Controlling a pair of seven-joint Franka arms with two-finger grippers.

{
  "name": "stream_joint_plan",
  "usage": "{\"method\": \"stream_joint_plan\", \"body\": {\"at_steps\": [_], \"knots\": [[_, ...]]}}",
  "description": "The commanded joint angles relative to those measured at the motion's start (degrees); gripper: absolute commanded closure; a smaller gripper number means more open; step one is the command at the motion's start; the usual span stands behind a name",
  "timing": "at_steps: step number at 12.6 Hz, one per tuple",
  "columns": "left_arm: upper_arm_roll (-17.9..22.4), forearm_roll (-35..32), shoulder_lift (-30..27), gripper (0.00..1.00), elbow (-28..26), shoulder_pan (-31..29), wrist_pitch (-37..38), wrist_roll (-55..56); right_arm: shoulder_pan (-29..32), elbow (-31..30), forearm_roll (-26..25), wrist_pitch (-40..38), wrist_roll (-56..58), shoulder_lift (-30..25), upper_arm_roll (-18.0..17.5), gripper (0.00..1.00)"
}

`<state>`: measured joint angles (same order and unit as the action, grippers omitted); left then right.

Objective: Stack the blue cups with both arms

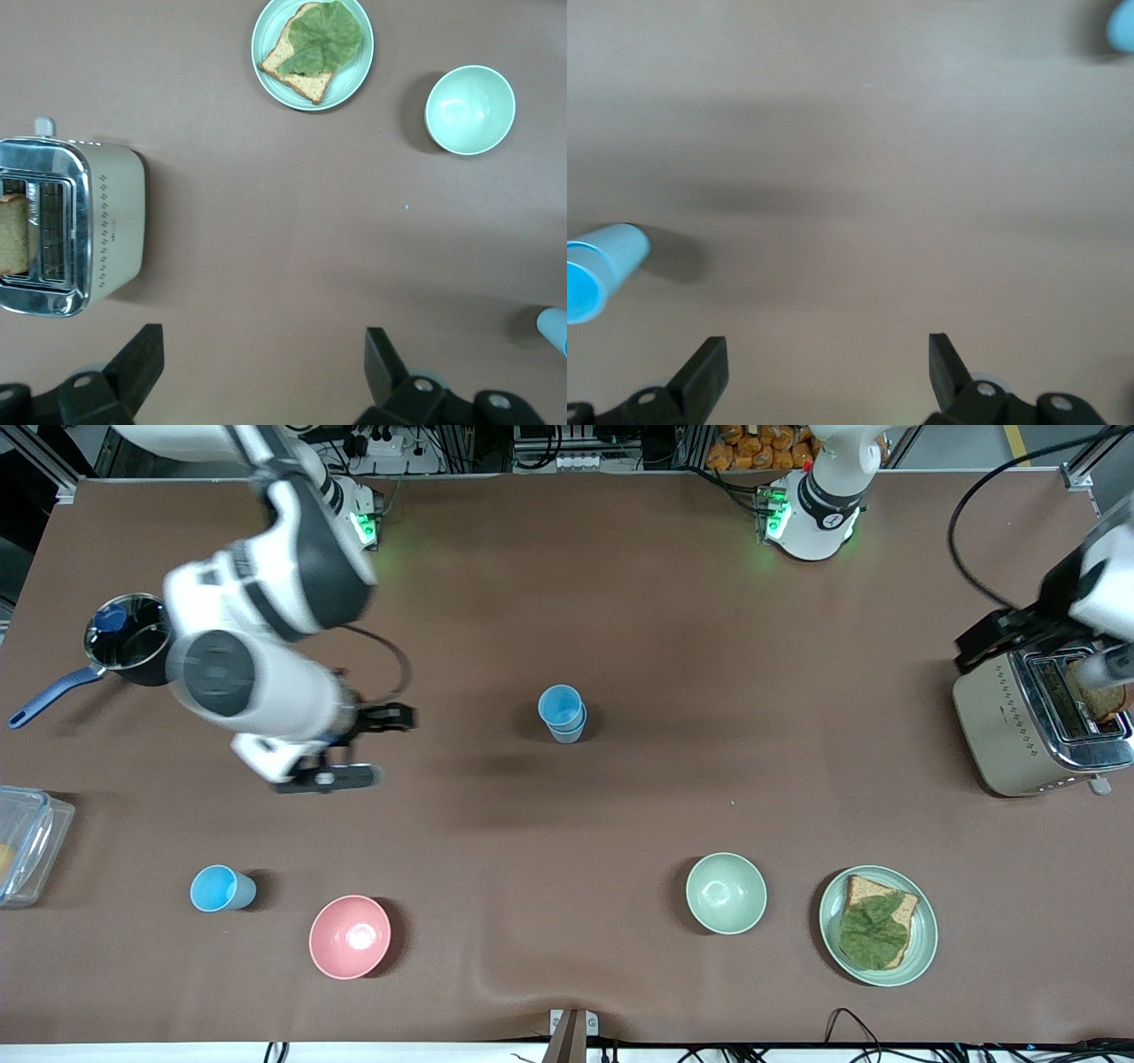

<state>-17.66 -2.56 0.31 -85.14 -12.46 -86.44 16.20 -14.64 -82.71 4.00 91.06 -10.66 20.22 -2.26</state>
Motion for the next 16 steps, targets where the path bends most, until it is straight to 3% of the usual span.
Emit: {"method": "stream_joint_plan", "body": {"at_steps": [1,3,5,9,16], "knots": [[8.92,1.42,-1.81,0.0,-0.91,7.16,1.18,-2.75,9.68,-6.32,-1.01,0.79,11.59,-7.73,-1.17,0.0],[12.64,2.55,-1.19,0.0,-1.0,10.78,0.66,-3.81,14.18,-6.5,-3.89,0.17,20.12,-11.24,-0.38,0.0],[13.7,3.26,-0.75,0.0,-1.0,11.75,-0.05,-5.2,13.76,-6.5,-5.49,-1.67,21.03,-13.97,4.43,0.0],[15.55,3.79,-0.49,0.0,-1.96,12.9,-0.31,-6.27,12.09,-6.33,-7.07,-5.8,20.59,-18.55,8.93,0.0],[15.55,5.2,-0.22,0.0,-1.96,11.85,0.65,-6.45,12.26,-6.5,-5.16,-8.53,16.31,-23.3,7.8,0.0]]}}
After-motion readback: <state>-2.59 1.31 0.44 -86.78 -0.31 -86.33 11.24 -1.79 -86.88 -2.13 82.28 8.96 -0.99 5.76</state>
